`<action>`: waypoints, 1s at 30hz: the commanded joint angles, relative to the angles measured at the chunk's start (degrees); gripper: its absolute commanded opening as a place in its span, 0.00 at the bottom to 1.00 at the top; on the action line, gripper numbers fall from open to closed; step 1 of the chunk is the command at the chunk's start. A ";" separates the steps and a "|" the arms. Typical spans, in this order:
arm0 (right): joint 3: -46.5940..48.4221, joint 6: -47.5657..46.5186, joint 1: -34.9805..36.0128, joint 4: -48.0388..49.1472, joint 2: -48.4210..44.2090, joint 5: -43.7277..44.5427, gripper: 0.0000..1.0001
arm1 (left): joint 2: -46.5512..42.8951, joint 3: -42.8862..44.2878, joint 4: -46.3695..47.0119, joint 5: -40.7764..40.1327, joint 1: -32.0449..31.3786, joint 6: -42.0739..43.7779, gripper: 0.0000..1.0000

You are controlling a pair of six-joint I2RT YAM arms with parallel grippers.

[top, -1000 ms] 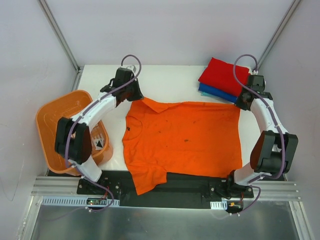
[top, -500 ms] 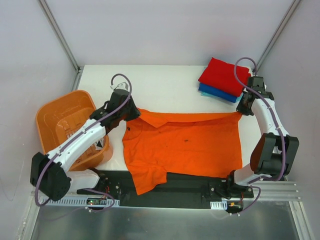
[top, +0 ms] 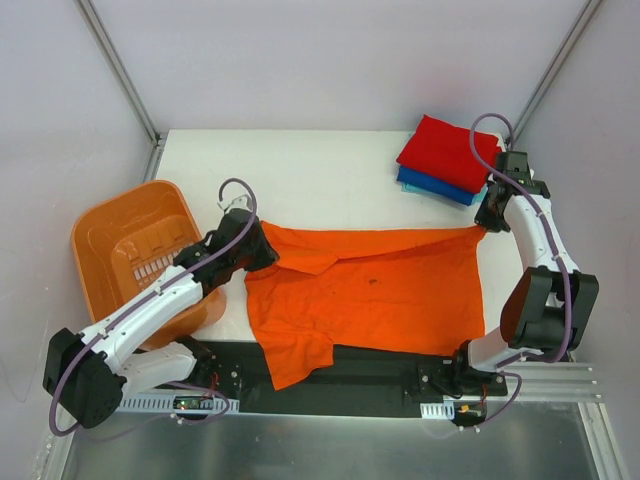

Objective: Fold and stack the t-shirts
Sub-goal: Fold the tshirt

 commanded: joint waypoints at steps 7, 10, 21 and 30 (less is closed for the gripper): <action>2.02 -0.60 1.07 -5.87 4.73 7.85 0.06 | 0.15 -7.65 -4.00 2.37 -2.30 -6.69 0.01; 1.23 0.72 1.43 -7.10 5.26 9.88 0.15 | -0.02 -7.66 -5.23 2.64 -4.13 -7.04 0.20; -0.17 1.69 2.39 -5.80 -1.50 1.12 0.97 | 3.04 3.41 -6.99 -1.49 -8.54 -1.77 0.99; -3.69 -0.25 5.03 2.12 0.68 -15.17 0.97 | 26.04 18.18 -6.20 3.07 -4.34 2.98 0.99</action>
